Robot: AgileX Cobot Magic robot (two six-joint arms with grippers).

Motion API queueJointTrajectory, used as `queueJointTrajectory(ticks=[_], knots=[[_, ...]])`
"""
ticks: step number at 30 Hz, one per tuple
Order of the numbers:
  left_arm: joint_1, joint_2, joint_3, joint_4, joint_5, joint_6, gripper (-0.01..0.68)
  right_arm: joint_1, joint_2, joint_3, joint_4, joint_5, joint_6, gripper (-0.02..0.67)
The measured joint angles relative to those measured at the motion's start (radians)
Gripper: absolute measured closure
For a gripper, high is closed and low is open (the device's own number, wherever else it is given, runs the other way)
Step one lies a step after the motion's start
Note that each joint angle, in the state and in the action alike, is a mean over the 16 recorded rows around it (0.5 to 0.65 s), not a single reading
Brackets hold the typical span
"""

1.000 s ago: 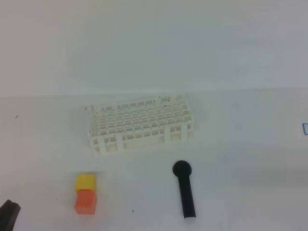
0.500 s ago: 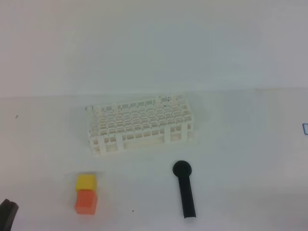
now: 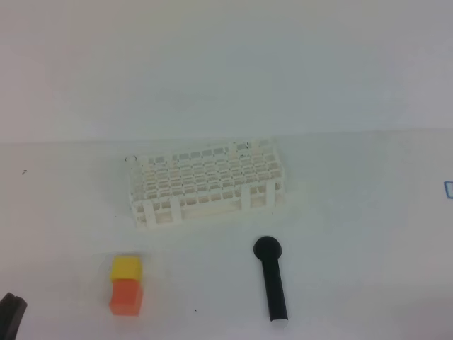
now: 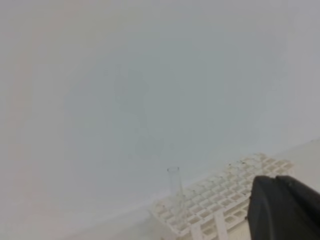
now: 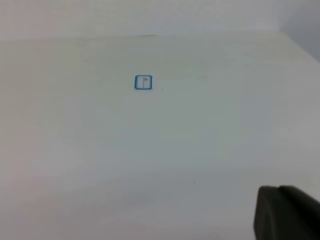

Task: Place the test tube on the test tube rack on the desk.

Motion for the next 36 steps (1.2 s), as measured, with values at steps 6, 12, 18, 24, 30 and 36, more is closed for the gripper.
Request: queueJointTrajectory(ticks=[6, 12, 18, 24, 30, 36], knots=[[0.0, 0.0, 0.0, 0.0, 0.0, 0.0, 0.673, 0.0, 0.0, 0.0, 0.0, 0.004, 0.0, 0.65], [0.0, 0.0, 0.0, 0.0, 0.0, 0.0, 0.673, 0.0, 0.0, 0.0, 0.0, 0.005, 0.0, 0.65], [0.0, 0.0, 0.0, 0.0, -0.007, 0.0, 0.673, 0.0, 0.0, 0.0, 0.0, 0.005, 0.0, 0.65], [0.0, 0.0, 0.0, 0.0, -0.064, 0.0, 0.673, 0.0, 0.0, 0.0, 0.0, 0.005, 0.0, 0.65], [0.0, 0.0, 0.0, 0.0, -0.169, 0.0, 0.673, 0.0, 0.0, -0.001, 0.0, 0.005, 0.0, 0.65], [0.0, 0.0, 0.0, 0.0, -0.259, 0.0, 0.673, 0.0, 0.0, -0.001, 0.0, 0.005, 0.0, 0.65]])
